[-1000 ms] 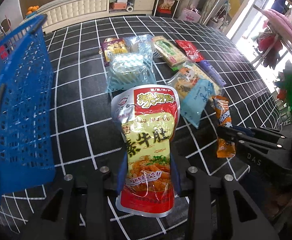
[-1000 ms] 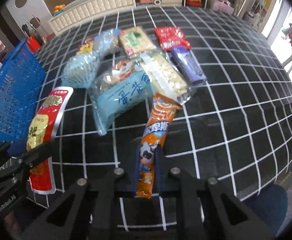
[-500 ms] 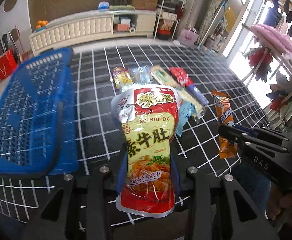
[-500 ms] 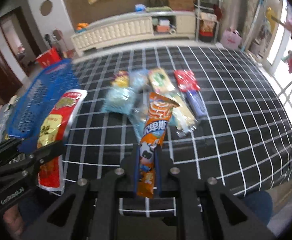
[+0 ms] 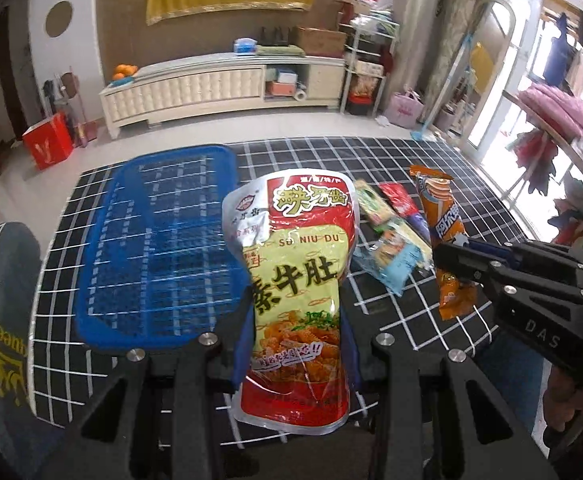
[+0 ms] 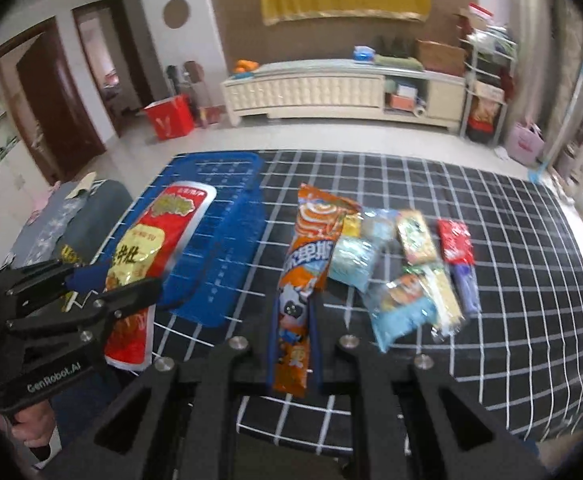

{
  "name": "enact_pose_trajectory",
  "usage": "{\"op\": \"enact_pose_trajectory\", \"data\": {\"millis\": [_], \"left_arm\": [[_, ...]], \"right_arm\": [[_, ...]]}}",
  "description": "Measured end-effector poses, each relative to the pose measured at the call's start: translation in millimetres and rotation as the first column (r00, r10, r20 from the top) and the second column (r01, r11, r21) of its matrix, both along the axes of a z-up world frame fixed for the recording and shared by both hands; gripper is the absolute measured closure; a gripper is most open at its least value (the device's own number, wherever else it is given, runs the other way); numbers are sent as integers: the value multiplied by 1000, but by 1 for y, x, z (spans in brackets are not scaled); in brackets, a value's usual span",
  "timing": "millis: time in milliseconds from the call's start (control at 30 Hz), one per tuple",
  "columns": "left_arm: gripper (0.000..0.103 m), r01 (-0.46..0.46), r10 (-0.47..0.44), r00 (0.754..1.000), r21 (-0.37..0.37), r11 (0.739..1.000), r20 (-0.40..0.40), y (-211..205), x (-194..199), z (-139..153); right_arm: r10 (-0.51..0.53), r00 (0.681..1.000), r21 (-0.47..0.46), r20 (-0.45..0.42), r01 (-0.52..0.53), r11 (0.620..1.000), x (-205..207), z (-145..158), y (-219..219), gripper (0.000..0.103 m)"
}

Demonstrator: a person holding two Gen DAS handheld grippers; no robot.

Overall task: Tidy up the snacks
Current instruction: 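Carry both snacks to the blue basket and release the pouch from the left tool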

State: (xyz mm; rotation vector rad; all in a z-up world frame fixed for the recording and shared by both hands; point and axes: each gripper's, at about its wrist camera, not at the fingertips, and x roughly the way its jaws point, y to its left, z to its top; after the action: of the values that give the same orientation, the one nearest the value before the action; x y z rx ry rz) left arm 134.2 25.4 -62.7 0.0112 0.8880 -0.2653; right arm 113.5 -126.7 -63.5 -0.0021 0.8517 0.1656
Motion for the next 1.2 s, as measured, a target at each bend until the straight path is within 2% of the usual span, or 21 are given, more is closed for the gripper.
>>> {"op": "enact_pose_trajectory", "data": {"millis": [233, 533, 867, 1200], "left_arm": [[68, -63, 62, 998, 26, 998, 31, 38, 8, 16], [68, -108, 106, 994, 52, 993, 36, 74, 34, 23], [68, -113, 116, 992, 54, 992, -42, 93, 88, 1], [67, -114, 126, 982, 93, 989, -138, 93, 136, -37]], "right_arm": [[82, 997, 16, -3, -82, 997, 21, 2, 31, 86], [123, 992, 51, -24, -121, 991, 57, -2, 61, 86], [137, 986, 84, -100, -129, 988, 107, -23, 79, 86], [140, 984, 103, -114, -128, 986, 123, -36, 82, 86]]}}
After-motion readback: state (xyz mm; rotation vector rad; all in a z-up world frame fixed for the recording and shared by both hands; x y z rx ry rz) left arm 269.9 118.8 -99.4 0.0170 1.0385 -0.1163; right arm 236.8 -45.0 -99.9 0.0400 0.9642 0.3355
